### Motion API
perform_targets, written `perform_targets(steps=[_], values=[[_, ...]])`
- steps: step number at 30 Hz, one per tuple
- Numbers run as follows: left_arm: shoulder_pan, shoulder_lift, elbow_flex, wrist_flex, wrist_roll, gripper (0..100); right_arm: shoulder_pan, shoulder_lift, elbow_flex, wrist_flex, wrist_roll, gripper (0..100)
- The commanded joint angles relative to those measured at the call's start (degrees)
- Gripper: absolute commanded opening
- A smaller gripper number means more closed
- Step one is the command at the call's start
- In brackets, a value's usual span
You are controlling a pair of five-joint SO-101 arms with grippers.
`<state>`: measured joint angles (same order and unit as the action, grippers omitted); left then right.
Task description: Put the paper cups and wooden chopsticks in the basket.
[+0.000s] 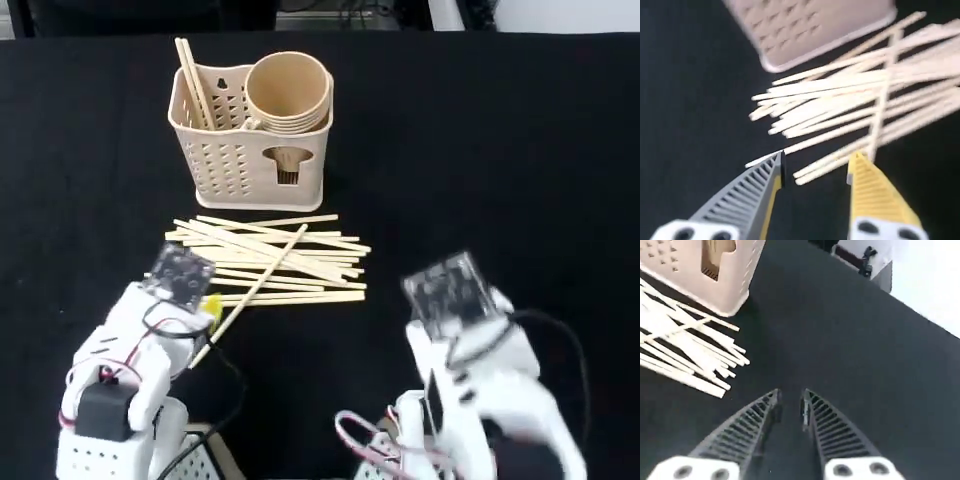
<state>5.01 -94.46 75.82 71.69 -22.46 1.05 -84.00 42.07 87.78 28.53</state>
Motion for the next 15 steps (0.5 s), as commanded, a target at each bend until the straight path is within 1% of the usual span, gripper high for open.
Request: perform_targets(steps=[1,4,7,9,11,13,15], values=[[10.0,14.0,-9.4,-2.5,-0.6,22,1.7,12.3,0.7,-6.5,1.1,8.2],[17.7,28.4,-14.2,-4.3,-1.1,22,4.0,20.5,0.6,-9.2,1.1,8.2],[21.2,40.5,-15.6,-11.4,-5.4,22,7.1,22.7,1.5,-12.7,-1.1,8.2],[21.2,47.5,-15.7,-18.8,-8.9,22,10.3,22.5,2.5,-14.4,-2.3,8.2],[20.1,53.7,-16.2,-24.2,-11.6,22,12.6,22.5,3.6,-16.1,-3.3,8.2],[19.2,60.3,-19.5,-25.5,-13.3,22,13.1,22.7,5.8,-17.8,-5.4,8.2],[18.2,67.1,-24.6,-25.5,-13.3,22,13.1,22.7,8.7,-20.0,-6.8,8.2]])
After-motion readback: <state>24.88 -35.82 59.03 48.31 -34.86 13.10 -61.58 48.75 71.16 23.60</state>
